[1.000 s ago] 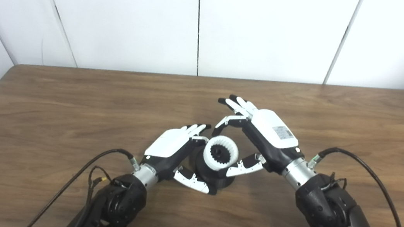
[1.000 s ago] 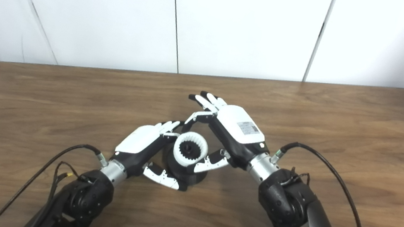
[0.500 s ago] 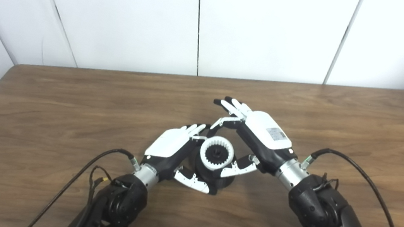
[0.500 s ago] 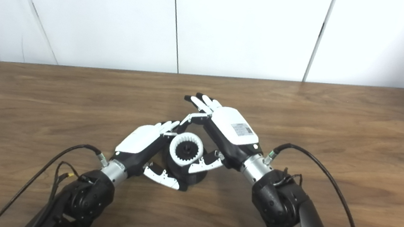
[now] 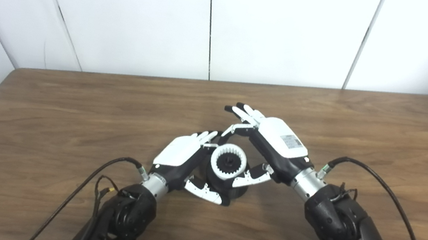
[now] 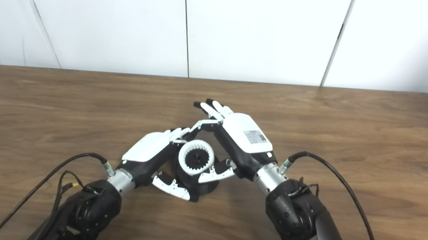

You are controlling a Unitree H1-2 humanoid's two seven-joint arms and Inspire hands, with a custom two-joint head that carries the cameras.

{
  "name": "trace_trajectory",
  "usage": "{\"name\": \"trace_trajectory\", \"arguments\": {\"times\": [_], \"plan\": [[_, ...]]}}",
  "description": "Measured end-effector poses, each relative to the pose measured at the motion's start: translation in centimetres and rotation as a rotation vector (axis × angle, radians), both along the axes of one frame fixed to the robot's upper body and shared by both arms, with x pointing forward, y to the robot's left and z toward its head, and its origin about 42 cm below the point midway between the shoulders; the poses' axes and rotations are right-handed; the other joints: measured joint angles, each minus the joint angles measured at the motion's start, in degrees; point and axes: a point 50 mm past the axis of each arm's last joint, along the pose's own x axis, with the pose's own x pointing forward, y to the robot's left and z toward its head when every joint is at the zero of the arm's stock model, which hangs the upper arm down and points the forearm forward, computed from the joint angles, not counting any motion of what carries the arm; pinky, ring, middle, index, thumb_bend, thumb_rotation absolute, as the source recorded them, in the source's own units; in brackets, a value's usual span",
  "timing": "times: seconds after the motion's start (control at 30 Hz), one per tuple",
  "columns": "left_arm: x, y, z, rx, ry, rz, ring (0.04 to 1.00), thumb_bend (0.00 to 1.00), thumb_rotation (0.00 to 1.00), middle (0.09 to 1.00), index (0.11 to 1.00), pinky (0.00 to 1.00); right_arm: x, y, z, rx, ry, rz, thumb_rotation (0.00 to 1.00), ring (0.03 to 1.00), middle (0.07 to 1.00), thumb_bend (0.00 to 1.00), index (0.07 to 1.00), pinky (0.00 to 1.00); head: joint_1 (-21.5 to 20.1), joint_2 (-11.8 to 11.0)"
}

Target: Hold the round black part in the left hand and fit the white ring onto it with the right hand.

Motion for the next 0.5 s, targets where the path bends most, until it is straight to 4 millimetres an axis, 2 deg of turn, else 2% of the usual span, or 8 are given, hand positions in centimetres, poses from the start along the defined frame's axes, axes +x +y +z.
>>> {"name": "trace_trajectory", "arguments": {"times": [0.03,0.07,0.13,0.2,0.23,0.27,0.37,0.5], "plan": [[0.0,0.0,0.0,0.0,0.0,0.0,1.0,1.0,0.4,1.0,0.681,1.0,0.0,0.0,0.0,0.0,0.0,0.0,0.16,1.0,0.956,0.52,0.495,1.0,0.0,0.0],[0.0,0.01,0.0,0.0,0.0,0.0,1.0,1.0,0.4,1.0,0.68,1.0,0.0,-0.01,0.0,-0.001,0.001,0.0,0.2,1.0,0.962,0.59,0.528,1.0,0.0,0.0],[0.0,0.01,0.0,0.0,0.001,0.0,1.0,1.0,0.41,1.0,0.679,1.0,0.0,-0.05,0.02,-0.006,0.01,-0.003,0.33,1.0,0.982,0.81,0.649,1.0,-0.1,0.0],[0.01,0.03,0.0,0.001,0.002,0.0,1.0,1.0,0.41,1.0,0.679,1.0,-0.01,-0.04,0.14,-0.024,0.034,-0.006,0.41,1.0,0.998,0.92,0.753,1.0,-0.3,0.0],[0.01,0.03,0.0,0.001,0.002,-0.001,1.0,1.0,0.41,1.0,0.679,1.0,-0.01,-0.05,0.12,-0.03,0.039,-0.006,0.41,1.0,0.998,0.92,0.753,1.0,-0.3,0.0],[0.01,0.03,0.0,-0.001,0.002,-0.002,1.0,1.0,0.42,1.0,0.679,1.0,-0.03,-0.09,-0.1,-0.054,0.066,-0.008,0.46,1.0,1.0,0.98,0.864,0.99,-0.4,0.1],[0.01,0.08,0.01,-0.003,0.003,-0.004,1.0,1.0,0.42,1.0,0.679,1.0,-0.11,-0.35,-0.63,-0.122,0.118,-0.008,0.49,1.0,1.0,1.0,0.933,0.97,-0.4,0.1],[0.02,0.13,0.03,-0.004,0.003,-0.006,1.0,1.0,0.38,1.0,0.676,1.0,-0.13,-0.87,-0.54,-0.154,0.13,-0.016,0.5,1.0,1.0,1.0,0.969,0.96,-0.4,0.2]]}}
